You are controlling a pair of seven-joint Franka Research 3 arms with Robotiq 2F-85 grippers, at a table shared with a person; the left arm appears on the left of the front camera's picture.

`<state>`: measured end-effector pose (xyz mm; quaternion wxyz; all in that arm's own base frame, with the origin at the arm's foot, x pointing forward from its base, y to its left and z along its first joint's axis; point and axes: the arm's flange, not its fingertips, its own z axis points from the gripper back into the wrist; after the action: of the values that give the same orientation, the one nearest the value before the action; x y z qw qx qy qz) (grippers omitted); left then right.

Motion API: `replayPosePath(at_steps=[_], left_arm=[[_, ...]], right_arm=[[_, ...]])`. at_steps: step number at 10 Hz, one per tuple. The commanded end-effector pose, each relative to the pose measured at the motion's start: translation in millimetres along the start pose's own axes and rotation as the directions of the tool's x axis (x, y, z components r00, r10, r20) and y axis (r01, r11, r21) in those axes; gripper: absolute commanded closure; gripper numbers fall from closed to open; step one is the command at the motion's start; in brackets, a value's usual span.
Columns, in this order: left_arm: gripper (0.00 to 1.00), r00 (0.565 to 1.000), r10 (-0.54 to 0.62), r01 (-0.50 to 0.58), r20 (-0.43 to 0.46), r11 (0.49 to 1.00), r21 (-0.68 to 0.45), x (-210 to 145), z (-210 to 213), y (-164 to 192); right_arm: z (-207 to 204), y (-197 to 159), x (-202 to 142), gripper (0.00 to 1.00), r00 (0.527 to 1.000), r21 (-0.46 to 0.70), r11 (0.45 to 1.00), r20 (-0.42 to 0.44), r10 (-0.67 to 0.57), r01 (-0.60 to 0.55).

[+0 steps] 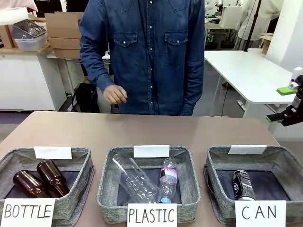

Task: Sort the can waste into the basket.
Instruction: Pick up the can waste from the table and place it in the right Fabric basket.

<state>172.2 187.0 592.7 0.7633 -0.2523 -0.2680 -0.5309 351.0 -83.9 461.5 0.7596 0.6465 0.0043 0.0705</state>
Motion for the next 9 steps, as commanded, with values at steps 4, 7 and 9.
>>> replayPosePath(at_steps=[4, 7, 9], left_arm=[[0.59, 0.943, -0.327, 0.332, 0.058, 0.935, -0.122, 174.6, -154.0, 21.1], [0.59, 0.869, -0.477, 0.495, 0.134, 0.851, -0.177, 286.3, -290.3, -11.9], [0.59, 0.874, -0.46, 0.486, 0.155, 0.828, -0.28, 339.8, -369.2, -54.1]], right_arm=[[1.5, 0.6, -1.7, 0.0, 1.0, 0.001, 1.0, -0.008, 0.018, -0.018], [-0.4, 0.2, 0.1, 0.0, 1.0, 0.0, 1.0, -0.001, 0.0, 0.0], [103.3, 40.4, -61.4, 0.0, 0.945, -0.325, 0.942, 0.325, 0.025, 0.087]])
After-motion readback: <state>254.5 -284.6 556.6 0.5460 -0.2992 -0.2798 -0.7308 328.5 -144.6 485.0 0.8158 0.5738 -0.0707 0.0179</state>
